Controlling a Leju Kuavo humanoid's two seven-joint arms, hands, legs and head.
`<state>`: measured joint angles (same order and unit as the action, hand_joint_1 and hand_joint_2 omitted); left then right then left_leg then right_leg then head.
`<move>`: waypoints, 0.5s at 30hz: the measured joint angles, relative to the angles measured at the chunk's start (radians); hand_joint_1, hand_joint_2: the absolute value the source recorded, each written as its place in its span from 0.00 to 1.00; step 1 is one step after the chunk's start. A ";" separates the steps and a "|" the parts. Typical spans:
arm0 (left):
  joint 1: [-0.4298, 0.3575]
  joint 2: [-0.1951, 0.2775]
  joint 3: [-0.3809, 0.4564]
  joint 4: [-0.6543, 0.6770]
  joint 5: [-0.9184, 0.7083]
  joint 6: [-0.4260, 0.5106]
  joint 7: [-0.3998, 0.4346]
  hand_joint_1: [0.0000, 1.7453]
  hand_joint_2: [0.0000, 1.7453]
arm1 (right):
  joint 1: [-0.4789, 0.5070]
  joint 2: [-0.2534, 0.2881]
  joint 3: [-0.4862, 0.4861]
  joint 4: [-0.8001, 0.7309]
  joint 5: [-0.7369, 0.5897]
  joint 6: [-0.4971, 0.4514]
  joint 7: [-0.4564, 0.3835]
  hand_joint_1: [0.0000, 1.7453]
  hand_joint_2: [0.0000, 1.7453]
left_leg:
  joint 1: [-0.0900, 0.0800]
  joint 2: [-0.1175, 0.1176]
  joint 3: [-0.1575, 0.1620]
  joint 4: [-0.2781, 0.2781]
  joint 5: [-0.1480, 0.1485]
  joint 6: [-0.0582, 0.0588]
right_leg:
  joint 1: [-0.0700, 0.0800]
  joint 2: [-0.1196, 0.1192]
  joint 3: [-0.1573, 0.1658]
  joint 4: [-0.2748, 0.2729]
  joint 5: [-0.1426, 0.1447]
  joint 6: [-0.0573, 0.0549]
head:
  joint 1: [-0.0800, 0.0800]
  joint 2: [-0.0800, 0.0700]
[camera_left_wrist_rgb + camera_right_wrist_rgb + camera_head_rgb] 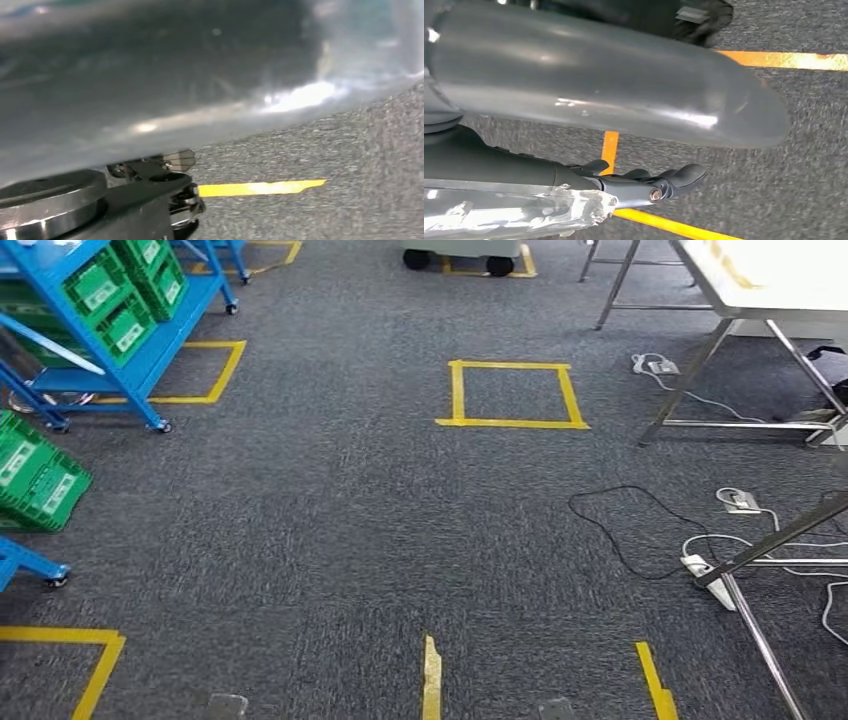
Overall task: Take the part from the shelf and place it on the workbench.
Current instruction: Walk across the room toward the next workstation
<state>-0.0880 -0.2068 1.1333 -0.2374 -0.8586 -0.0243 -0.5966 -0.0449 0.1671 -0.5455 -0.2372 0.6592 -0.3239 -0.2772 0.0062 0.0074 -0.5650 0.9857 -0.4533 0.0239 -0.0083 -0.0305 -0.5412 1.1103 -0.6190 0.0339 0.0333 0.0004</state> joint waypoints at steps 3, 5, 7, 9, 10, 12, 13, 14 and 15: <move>-0.001 -0.001 0.000 0.000 0.000 0.000 0.000 0.00 0.00 | 0.005 0.000 -0.003 0.000 0.000 0.000 0.001 0.00 0.00 | -0.004 -0.041 0.000 0.001 -0.001 0.005 | 0.000 0.029 -0.095 0.168 -0.048 -0.003 | 0.003 0.000; 0.000 -0.001 0.000 0.000 0.000 0.000 0.000 0.00 0.00 | 0.006 0.000 -0.003 0.000 0.000 0.000 0.001 0.00 0.00 | -0.005 -0.072 0.004 0.002 -0.002 0.004 | -0.001 0.037 -0.081 0.103 0.019 -0.009 | 0.003 0.000; -0.001 -0.002 0.000 0.000 0.000 0.000 0.000 0.00 0.00 | 0.007 0.000 -0.004 0.000 0.000 0.000 0.001 0.00 0.00 | -0.006 -0.101 0.006 0.004 -0.004 0.001 | -0.003 0.082 -0.029 -0.036 0.098 -0.017 | 0.003 0.000; -0.002 -0.004 0.000 0.000 0.000 0.000 0.000 0.00 0.00 | 0.007 -0.001 -0.004 0.001 0.000 0.000 0.001 0.00 0.00 | -0.002 -0.125 -0.002 0.006 -0.003 -0.009 | -0.004 0.124 0.005 -0.109 0.118 -0.021 | 0.004 0.000; -0.001 -0.005 0.000 0.000 0.000 0.000 0.000 0.00 0.00 | 0.007 -0.001 -0.004 0.001 0.000 0.000 0.001 0.00 0.00 | 0.000 -0.137 -0.007 0.007 0.000 -0.016 | -0.003 0.127 0.010 -0.115 0.115 -0.022 | 0.004 0.000; 0.002 -0.006 0.000 0.000 0.000 0.000 0.000 0.00 0.00 | 0.005 -0.001 -0.005 0.001 0.000 -0.001 0.001 0.00 0.00 | 0.004 -0.141 -0.014 0.008 0.001 -0.029 | -0.003 0.103 0.018 -0.126 0.117 -0.029 | 0.004 0.000; 0.003 -0.006 0.000 0.000 0.000 0.000 0.000 0.00 0.00 | 0.006 -0.001 -0.005 0.001 0.000 0.000 0.000 0.00 0.00 | 0.003 -0.121 -0.021 0.021 -0.010 -0.034 | -0.004 0.089 0.022 -0.133 0.120 -0.034 | 0.002 0.000; 0.002 -0.006 0.000 0.000 0.000 0.000 0.000 0.00 0.00 | 0.006 0.000 -0.005 0.001 0.000 0.000 0.000 0.00 0.00 | 0.001 -0.092 -0.037 0.055 -0.031 -0.037 | -0.005 0.073 0.026 -0.139 0.123 -0.039 | -0.001 0.000; 0.000 -0.006 0.000 0.000 0.000 0.000 0.000 0.00 0.00 | 0.007 0.000 -0.006 0.001 0.000 0.000 -0.001 0.00 0.00 | 0.000 -0.057 -0.063 0.110 -0.062 -0.040 | -0.004 0.055 0.029 -0.142 0.123 -0.043 | -0.003 0.000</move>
<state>-0.0885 -0.2125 1.1334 -0.2377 -0.8587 -0.0239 -0.5970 -0.0377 0.1668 -0.5515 -0.2361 0.6596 -0.3237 -0.2778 0.0064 -0.0498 -0.6283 1.0955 -0.5151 -0.0165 -0.0120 0.0244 -0.5122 0.9680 -0.4961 -0.0090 0.0298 0.0004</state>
